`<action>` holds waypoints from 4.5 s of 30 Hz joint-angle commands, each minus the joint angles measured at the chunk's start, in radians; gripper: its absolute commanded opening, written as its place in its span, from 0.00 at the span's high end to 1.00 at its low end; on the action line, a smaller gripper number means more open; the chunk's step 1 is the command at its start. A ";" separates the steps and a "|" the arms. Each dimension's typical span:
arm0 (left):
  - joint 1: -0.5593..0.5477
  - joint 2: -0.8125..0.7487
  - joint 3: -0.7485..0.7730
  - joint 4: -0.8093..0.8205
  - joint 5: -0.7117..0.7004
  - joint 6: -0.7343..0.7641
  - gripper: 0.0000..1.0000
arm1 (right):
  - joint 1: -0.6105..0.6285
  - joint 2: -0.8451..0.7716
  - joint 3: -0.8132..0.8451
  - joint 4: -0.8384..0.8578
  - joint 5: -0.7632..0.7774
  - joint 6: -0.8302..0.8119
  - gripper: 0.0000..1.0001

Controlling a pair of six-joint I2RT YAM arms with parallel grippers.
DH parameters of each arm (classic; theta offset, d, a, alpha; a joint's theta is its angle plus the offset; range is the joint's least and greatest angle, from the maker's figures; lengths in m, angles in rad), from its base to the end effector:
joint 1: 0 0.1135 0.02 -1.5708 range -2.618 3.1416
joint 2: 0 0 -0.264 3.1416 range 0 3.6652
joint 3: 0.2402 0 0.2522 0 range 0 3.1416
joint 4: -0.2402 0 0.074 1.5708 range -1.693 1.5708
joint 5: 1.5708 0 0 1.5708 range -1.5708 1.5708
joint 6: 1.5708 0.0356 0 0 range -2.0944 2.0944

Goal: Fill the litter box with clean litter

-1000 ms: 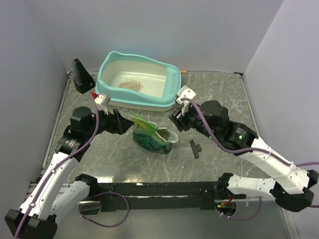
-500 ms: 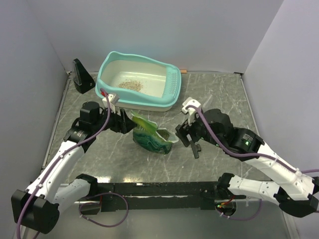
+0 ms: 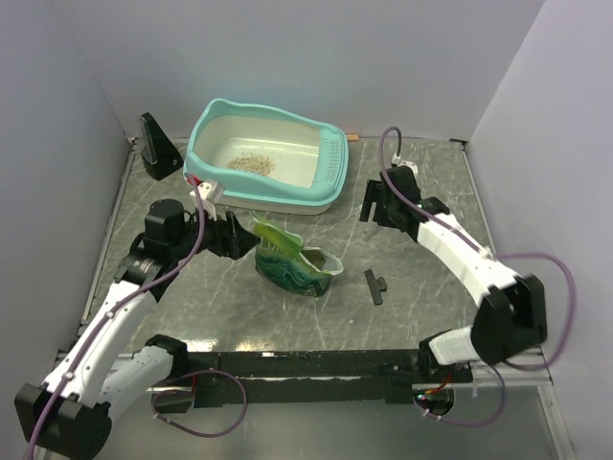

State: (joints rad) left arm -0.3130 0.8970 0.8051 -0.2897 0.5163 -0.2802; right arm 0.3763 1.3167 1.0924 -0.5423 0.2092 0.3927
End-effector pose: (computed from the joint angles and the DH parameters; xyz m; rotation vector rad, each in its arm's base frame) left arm 0.1869 -0.0790 0.3180 0.3850 1.9688 -0.8890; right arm 0.2670 0.0976 0.2975 0.1225 2.3177 0.1442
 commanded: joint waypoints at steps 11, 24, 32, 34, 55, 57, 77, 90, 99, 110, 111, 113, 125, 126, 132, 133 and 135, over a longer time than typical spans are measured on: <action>-0.003 -0.181 -0.029 0.060 -0.125 -0.062 0.21 | -0.217 0.252 -0.156 0.439 -0.205 0.290 0.12; -0.005 -0.182 -0.030 0.066 -0.098 -0.063 0.21 | -0.244 0.380 -0.158 0.550 -0.300 0.316 0.16; -0.003 -0.184 -0.029 0.063 -0.094 -0.059 0.20 | -0.243 0.469 -0.069 0.452 -0.260 0.285 0.21; -0.005 -0.187 -0.029 0.060 -0.096 -0.059 0.20 | -0.241 0.475 -0.062 0.450 -0.258 0.288 0.24; -0.003 -0.230 -0.014 0.058 -0.084 -0.045 0.20 | -0.208 0.293 -0.009 0.299 -0.222 0.020 1.00; -0.003 -0.245 -0.007 0.055 -0.096 -0.047 0.20 | -0.171 0.176 -0.003 0.242 -0.211 -0.056 1.00; -0.003 -0.072 0.528 -0.374 0.074 -0.136 0.16 | 0.530 -0.234 0.426 -0.533 -0.239 -0.449 1.00; -0.003 -0.003 0.473 -0.401 0.264 -0.172 0.16 | 0.739 -0.128 0.552 -0.676 -0.154 -0.502 1.00; -0.003 -0.010 0.442 -0.390 0.358 -0.208 0.16 | 0.782 -0.034 0.641 -0.683 -0.157 -0.537 1.00; -0.005 -0.001 0.419 -0.420 0.378 -0.175 0.24 | 0.834 0.050 0.707 -0.679 -0.163 -0.548 1.00; -0.003 0.000 0.425 -0.425 0.378 -0.171 0.26 | 0.836 0.055 0.712 -0.680 -0.160 -0.546 1.00; -0.003 0.006 0.428 -0.425 0.383 -0.168 0.31 | 0.845 0.059 0.716 -0.682 -0.165 -0.548 1.00; -0.003 0.010 0.398 -0.393 0.424 -0.160 0.99 | 0.875 0.073 0.745 -0.685 -0.205 -0.558 1.00; -0.003 0.000 0.396 -0.387 0.419 -0.154 0.99 | 0.874 0.069 0.738 -0.680 -0.205 -0.557 1.00; -0.003 -0.105 0.361 -0.302 0.361 -0.168 0.99 | 0.869 -0.077 0.597 -0.468 -0.153 -0.497 0.36; -0.003 -0.116 0.356 -0.296 0.355 -0.162 0.99 | 0.865 -0.097 0.580 -0.432 -0.146 -0.482 0.31; -0.003 -0.138 0.345 -0.286 0.340 -0.149 0.99 | 0.840 -0.109 0.584 -0.381 -0.160 -0.444 0.25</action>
State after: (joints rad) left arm -0.3138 0.8227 1.1511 -0.6685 0.8742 -0.4488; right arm 1.2388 1.2987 1.6783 -1.1088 0.0376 -0.1169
